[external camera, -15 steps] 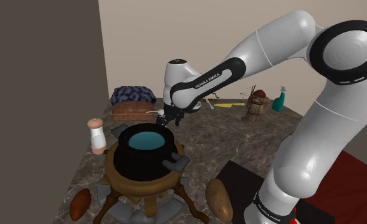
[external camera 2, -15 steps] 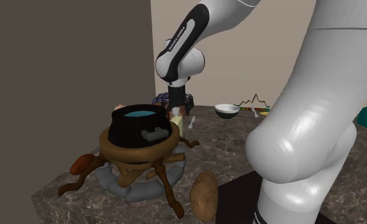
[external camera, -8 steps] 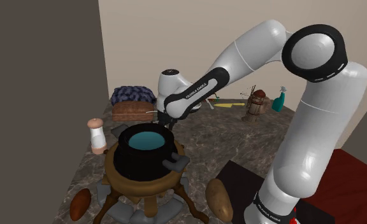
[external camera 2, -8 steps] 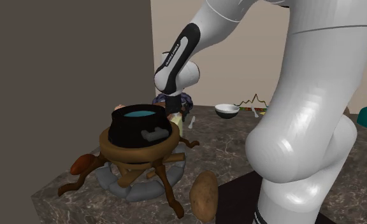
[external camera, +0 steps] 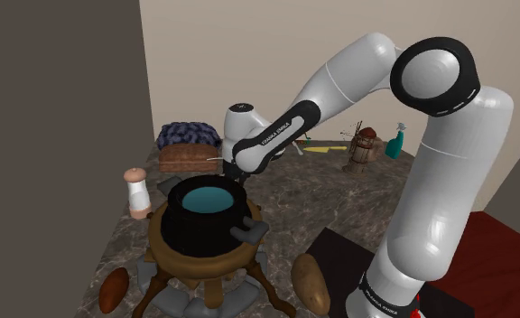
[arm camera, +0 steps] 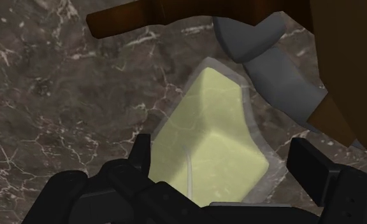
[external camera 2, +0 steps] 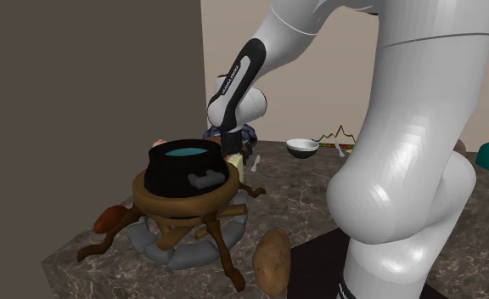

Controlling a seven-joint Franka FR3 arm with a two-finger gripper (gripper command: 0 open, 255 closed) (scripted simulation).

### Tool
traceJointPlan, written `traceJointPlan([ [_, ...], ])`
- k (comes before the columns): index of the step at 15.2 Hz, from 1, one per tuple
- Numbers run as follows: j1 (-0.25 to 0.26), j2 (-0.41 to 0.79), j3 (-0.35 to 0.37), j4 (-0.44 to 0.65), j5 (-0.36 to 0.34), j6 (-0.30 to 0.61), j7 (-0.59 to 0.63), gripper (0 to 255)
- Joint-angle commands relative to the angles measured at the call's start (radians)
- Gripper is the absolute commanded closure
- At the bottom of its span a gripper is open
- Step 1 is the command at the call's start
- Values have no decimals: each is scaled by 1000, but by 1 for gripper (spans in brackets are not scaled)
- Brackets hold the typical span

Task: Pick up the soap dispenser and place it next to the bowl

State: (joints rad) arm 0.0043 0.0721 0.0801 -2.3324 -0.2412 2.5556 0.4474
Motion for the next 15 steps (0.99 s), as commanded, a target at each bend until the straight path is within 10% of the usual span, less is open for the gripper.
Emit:
traceJointPlan([
  [1,3,9,3,-7,-1,-7,-5,0],
  [3,4,9,3,-7,-1,-7,-5,0],
  [4,4,11,3,-6,-2,-6,-2,255],
  [15,4,-11,5,-1,10,-32,-15,255],
])
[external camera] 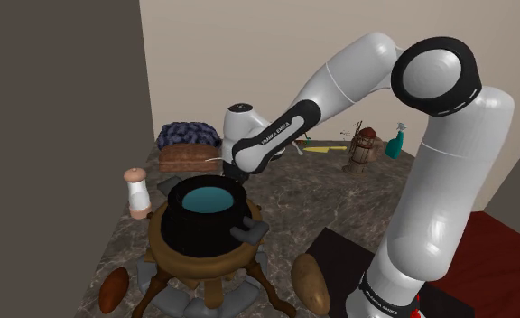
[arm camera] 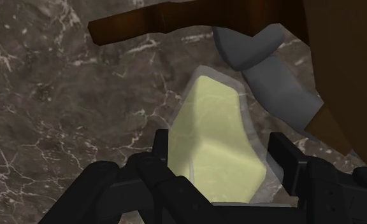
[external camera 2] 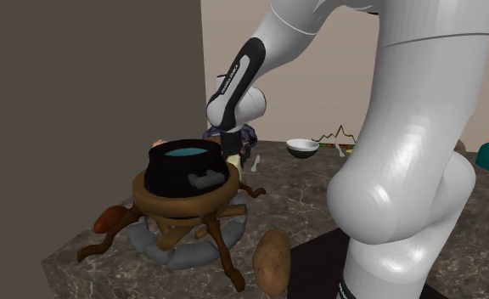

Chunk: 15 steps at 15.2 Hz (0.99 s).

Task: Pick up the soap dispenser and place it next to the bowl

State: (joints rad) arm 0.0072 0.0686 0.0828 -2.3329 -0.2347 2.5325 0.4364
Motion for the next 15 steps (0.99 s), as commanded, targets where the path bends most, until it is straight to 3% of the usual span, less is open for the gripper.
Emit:
traceJointPlan([
  [1,1,-17,3,3,9,-22,-9,255],
  [15,5,-131,7,76,64,-205,-65,255],
])
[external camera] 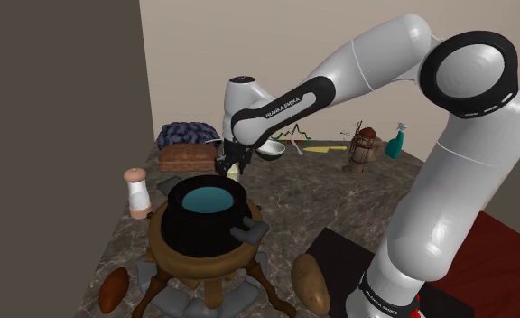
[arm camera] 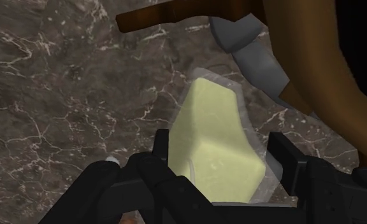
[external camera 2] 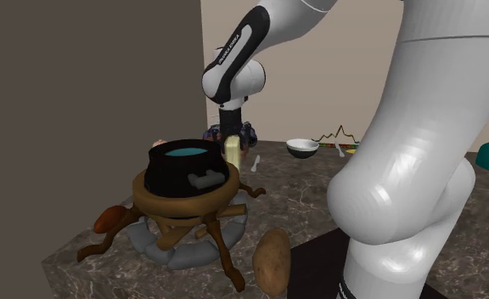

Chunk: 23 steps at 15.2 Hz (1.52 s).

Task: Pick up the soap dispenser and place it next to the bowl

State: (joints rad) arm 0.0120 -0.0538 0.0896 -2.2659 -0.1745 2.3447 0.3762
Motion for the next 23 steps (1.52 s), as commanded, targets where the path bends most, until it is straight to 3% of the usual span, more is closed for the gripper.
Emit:
traceJointPlan([
  [1,1,-15,0,16,7,-30,-8,255],
  [23,6,-105,-1,220,46,-321,-60,255],
])
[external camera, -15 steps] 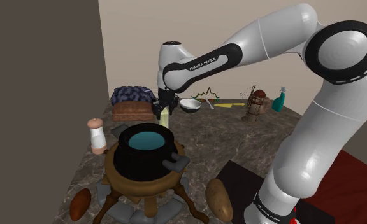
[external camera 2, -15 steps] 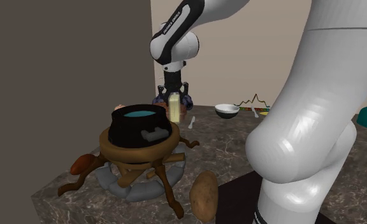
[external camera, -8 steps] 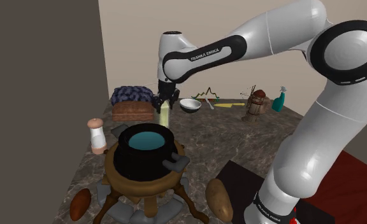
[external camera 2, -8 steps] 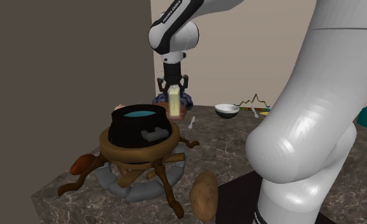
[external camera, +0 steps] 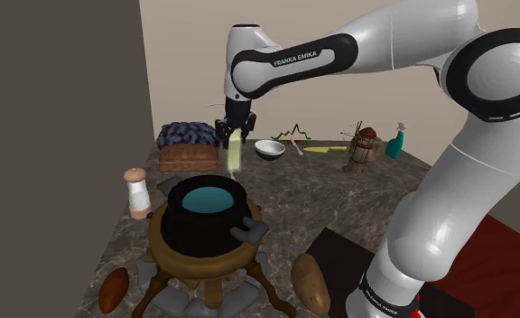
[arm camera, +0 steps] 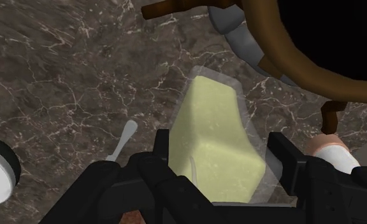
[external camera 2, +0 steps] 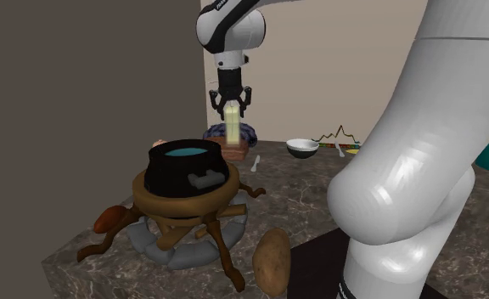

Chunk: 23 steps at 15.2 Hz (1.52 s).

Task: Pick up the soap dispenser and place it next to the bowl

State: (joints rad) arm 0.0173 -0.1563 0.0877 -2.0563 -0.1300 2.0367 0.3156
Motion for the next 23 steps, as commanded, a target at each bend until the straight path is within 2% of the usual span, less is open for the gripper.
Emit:
traceJointPlan([
  [1,1,-5,1,22,2,-26,-2,255],
  [18,2,2,3,257,11,-254,-28,255],
  [23,-34,41,-47,251,13,-199,-108,255],
])
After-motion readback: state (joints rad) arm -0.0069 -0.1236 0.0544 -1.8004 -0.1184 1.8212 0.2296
